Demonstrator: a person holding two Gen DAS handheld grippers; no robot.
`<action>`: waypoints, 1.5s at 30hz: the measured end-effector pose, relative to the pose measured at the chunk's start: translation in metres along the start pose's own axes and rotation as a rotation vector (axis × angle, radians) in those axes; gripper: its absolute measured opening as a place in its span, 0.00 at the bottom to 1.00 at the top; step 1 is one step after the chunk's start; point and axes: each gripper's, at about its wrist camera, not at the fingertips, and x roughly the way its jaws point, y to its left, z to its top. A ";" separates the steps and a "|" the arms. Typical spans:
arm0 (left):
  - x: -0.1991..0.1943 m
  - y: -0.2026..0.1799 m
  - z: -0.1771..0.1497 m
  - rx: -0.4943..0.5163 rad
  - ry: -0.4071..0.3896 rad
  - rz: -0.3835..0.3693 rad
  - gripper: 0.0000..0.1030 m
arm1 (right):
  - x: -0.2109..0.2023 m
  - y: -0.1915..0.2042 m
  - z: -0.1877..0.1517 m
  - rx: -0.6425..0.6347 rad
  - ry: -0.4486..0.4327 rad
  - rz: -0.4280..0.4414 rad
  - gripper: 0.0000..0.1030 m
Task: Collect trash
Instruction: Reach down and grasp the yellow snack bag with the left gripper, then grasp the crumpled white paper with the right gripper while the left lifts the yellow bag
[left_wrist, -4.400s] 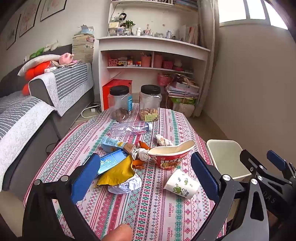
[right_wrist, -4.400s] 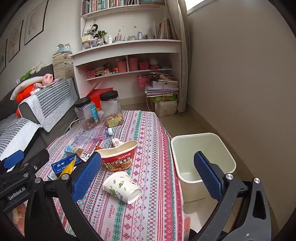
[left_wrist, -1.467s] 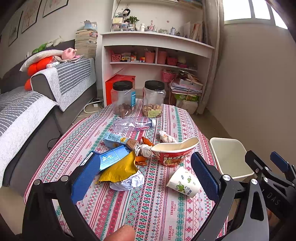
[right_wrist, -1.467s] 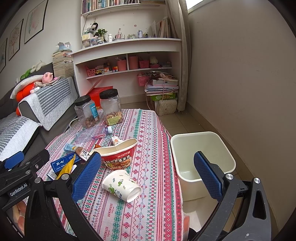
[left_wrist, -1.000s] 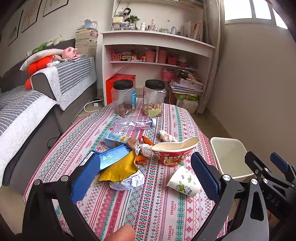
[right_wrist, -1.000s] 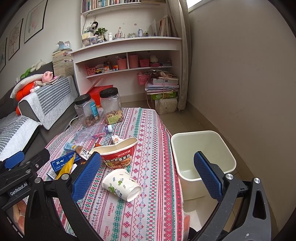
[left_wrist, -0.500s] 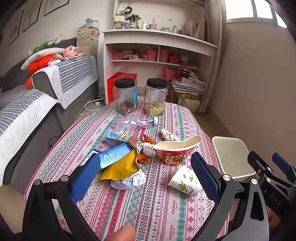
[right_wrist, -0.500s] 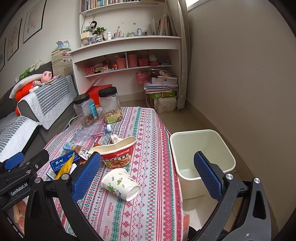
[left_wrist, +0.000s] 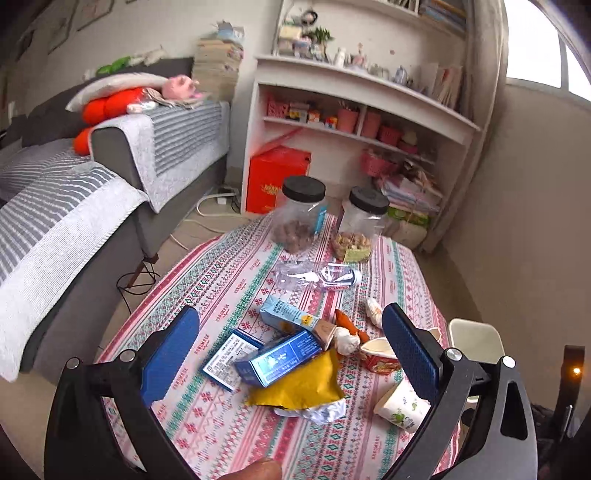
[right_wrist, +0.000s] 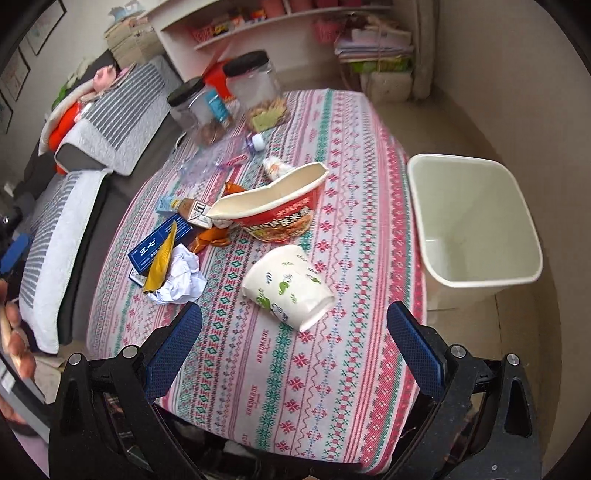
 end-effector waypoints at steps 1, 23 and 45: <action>0.012 0.004 0.005 0.010 0.058 -0.011 0.93 | 0.005 0.004 0.005 -0.021 0.016 -0.018 0.93; 0.180 -0.070 -0.060 0.420 0.535 0.162 0.72 | 0.066 -0.035 0.057 0.172 0.076 -0.008 0.93; 0.112 0.044 0.002 -0.100 0.414 -0.198 0.12 | 0.120 0.105 0.009 -0.395 0.224 0.081 0.93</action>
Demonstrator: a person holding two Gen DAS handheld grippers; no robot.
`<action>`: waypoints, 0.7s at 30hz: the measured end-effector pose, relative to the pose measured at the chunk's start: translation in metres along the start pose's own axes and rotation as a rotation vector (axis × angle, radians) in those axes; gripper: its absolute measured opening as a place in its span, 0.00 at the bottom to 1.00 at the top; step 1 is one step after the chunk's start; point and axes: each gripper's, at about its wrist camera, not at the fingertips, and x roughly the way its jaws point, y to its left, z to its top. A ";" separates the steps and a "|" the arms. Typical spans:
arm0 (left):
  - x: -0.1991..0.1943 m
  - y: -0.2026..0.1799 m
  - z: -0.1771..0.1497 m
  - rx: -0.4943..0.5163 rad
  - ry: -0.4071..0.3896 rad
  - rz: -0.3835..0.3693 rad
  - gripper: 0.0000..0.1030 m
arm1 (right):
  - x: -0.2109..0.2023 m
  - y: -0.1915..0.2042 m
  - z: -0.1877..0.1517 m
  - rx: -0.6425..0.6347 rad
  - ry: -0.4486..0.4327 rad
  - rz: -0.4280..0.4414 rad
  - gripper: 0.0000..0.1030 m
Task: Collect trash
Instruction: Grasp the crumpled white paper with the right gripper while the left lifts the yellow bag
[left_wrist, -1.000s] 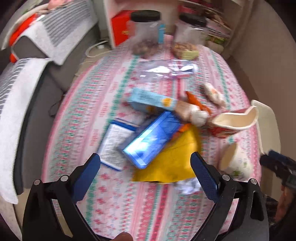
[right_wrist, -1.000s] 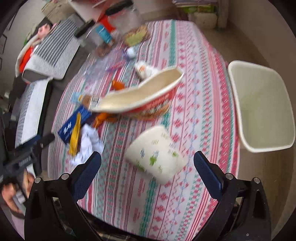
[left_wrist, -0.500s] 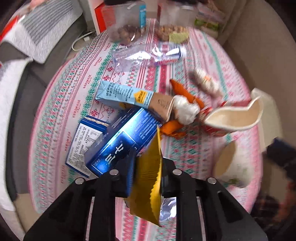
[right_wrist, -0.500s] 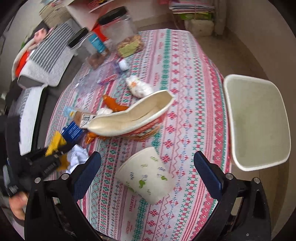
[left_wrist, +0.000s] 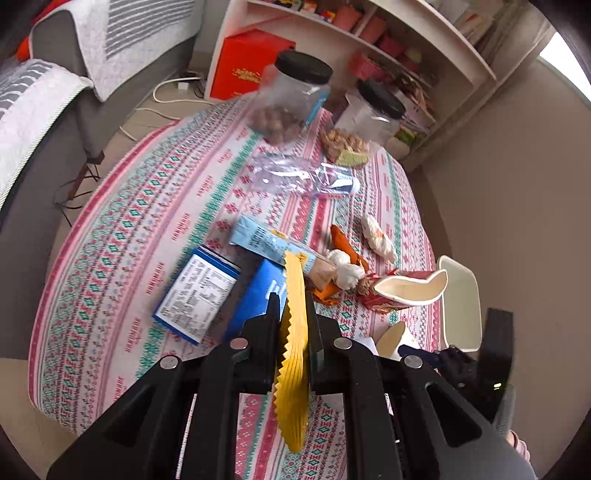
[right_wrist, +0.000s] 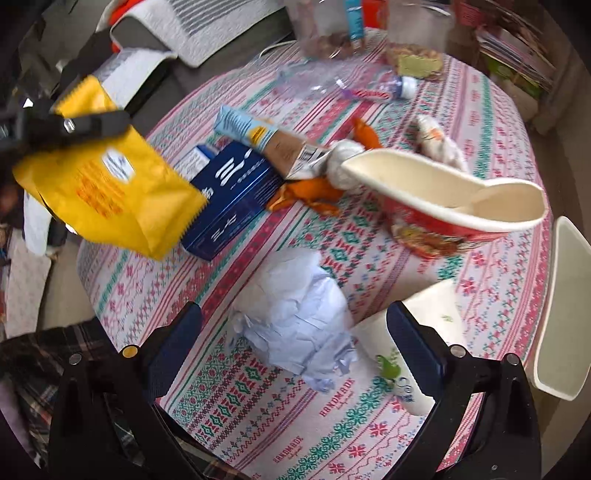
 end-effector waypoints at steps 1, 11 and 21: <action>-0.004 0.005 0.000 -0.006 -0.008 0.002 0.12 | 0.004 0.003 0.000 -0.016 0.009 -0.011 0.93; -0.017 0.027 0.002 -0.030 -0.036 0.023 0.12 | 0.036 0.005 0.017 -0.014 0.094 0.000 0.61; -0.022 0.020 0.006 -0.026 -0.092 0.033 0.12 | -0.041 -0.025 0.049 0.125 -0.211 0.155 0.53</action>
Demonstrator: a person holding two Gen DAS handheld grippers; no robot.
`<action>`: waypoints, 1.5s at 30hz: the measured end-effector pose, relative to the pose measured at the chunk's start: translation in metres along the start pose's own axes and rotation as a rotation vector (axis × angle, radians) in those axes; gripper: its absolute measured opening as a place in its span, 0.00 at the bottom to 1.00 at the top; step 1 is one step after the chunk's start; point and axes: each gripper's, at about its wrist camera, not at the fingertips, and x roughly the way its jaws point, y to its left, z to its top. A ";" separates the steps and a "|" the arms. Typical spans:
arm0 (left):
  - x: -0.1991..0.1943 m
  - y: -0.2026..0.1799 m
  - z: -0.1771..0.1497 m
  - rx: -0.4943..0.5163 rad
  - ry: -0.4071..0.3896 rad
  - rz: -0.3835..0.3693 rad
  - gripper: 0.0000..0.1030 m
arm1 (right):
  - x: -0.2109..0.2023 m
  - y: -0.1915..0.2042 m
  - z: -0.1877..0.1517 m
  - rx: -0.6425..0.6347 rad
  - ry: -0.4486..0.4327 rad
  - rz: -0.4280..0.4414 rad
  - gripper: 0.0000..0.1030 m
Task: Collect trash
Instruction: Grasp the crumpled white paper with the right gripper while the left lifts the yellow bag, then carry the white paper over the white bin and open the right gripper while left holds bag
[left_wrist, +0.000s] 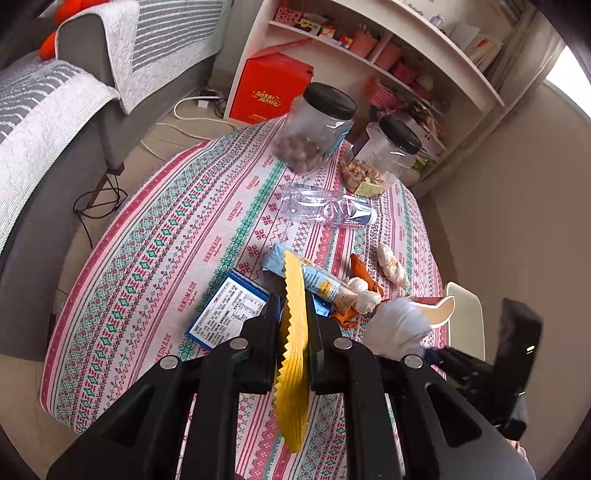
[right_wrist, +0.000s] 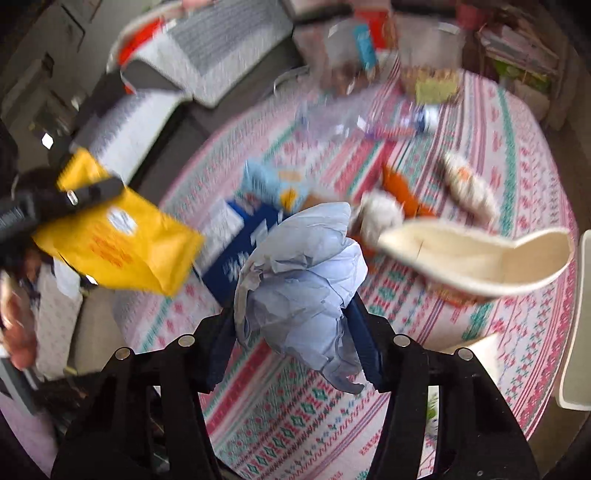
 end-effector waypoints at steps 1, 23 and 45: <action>0.000 -0.003 0.000 0.008 -0.008 0.004 0.12 | -0.008 -0.003 0.003 0.012 -0.036 -0.005 0.53; 0.025 -0.096 -0.003 0.103 -0.101 -0.069 0.12 | -0.126 -0.101 -0.013 0.236 -0.446 -0.273 0.54; 0.042 -0.205 -0.026 0.251 -0.079 -0.237 0.12 | -0.243 -0.236 -0.089 0.671 -0.620 -0.591 0.87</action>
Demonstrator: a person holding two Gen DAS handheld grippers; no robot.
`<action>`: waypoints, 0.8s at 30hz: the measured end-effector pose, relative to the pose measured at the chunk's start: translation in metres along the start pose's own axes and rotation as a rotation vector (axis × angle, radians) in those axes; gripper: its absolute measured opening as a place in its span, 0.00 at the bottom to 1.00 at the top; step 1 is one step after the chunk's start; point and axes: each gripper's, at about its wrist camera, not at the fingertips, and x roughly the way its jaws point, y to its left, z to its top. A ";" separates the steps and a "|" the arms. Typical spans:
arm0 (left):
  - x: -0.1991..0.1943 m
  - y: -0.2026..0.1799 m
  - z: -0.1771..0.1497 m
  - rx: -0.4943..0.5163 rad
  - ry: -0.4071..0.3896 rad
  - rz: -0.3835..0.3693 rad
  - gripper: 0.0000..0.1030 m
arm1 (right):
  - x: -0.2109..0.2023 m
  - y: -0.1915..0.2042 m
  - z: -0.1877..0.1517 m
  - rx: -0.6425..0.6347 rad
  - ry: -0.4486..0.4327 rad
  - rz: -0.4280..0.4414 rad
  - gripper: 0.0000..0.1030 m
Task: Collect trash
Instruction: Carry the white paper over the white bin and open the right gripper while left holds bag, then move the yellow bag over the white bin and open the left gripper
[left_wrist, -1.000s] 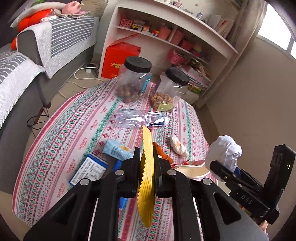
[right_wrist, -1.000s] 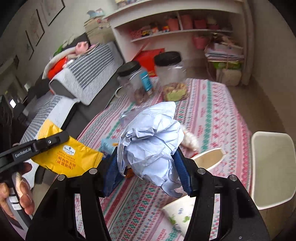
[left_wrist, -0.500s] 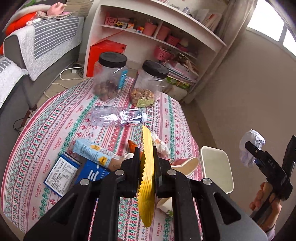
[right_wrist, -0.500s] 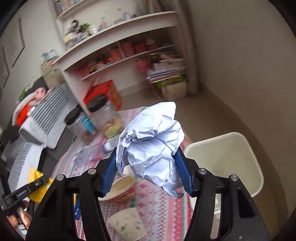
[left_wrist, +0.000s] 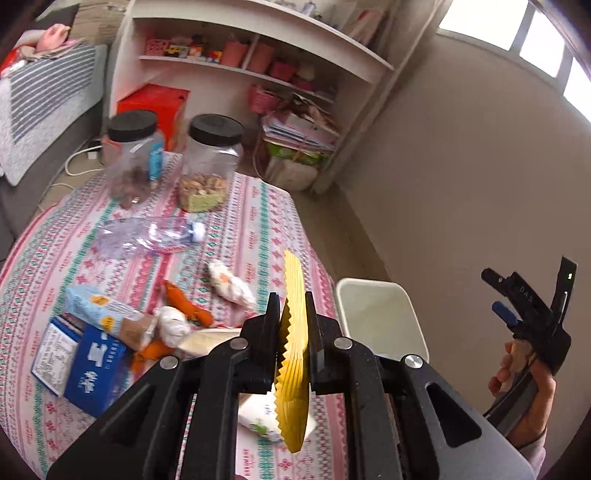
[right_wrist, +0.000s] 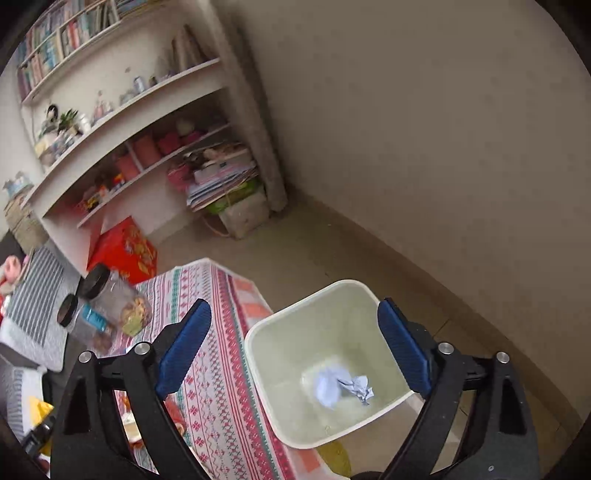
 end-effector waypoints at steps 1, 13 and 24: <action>0.007 -0.010 -0.001 0.016 0.011 -0.006 0.12 | 0.000 -0.003 0.002 0.013 0.000 0.000 0.87; 0.085 -0.123 0.001 0.095 0.125 -0.120 0.13 | -0.023 -0.046 0.015 0.167 -0.059 0.007 0.88; 0.139 -0.200 0.007 0.171 0.163 -0.064 0.67 | -0.037 -0.058 0.027 0.164 -0.129 -0.010 0.90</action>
